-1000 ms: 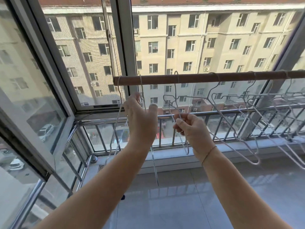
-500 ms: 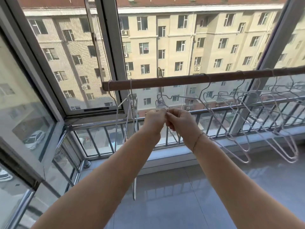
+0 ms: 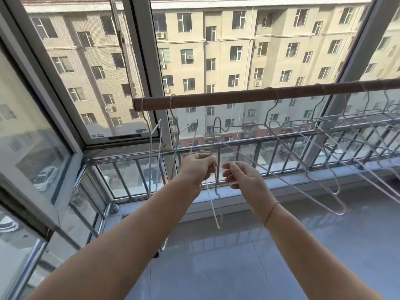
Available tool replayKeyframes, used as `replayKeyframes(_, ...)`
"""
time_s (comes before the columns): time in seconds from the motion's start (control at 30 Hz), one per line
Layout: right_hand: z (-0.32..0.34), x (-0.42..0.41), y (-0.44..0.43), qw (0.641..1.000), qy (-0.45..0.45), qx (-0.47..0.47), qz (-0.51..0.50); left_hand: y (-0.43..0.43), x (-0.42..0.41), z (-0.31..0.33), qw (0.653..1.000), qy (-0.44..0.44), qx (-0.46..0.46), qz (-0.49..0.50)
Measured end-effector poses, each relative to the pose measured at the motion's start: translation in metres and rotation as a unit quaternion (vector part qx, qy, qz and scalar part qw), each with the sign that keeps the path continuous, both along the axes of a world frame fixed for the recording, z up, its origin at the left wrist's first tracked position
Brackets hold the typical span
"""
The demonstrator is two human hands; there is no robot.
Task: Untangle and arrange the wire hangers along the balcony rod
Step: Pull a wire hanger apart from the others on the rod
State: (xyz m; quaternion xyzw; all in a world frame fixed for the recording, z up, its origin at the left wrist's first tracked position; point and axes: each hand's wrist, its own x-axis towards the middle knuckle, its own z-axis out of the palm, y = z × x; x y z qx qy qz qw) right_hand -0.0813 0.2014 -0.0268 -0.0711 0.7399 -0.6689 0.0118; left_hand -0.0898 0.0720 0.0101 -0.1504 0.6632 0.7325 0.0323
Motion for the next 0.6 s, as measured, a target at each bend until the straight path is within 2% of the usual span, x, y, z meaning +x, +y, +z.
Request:
replayKeyframes(0.13,-0.010,-0.004,0.016,0.995,0.052,0.071,-0.040,-0.003,0.020,-0.013,0.996,-0.009,-0.061,-0.061)
replayKeyframes(0.3,-0.016,0.006,0.024,0.962,0.134,0.239,-0.024,-0.001,0.033,-0.026,0.987,0.017,-0.124,-0.102)
replayKeyframes(0.47,-0.010,0.024,0.032,0.934,0.098,0.341,-0.032,-0.001,0.036,-0.031,0.980,0.038,-0.169,-0.100)
replayKeyframes(0.53,-0.001,0.033,0.035,0.900,0.077,0.425,-0.054,0.001,0.037,-0.031,0.976,0.055,-0.186,-0.096)
replayKeyframes(0.6,0.009,0.041,0.038,0.844,0.066,0.528,-0.066,0.002,0.036,-0.030,0.972,0.077,-0.207,-0.082)
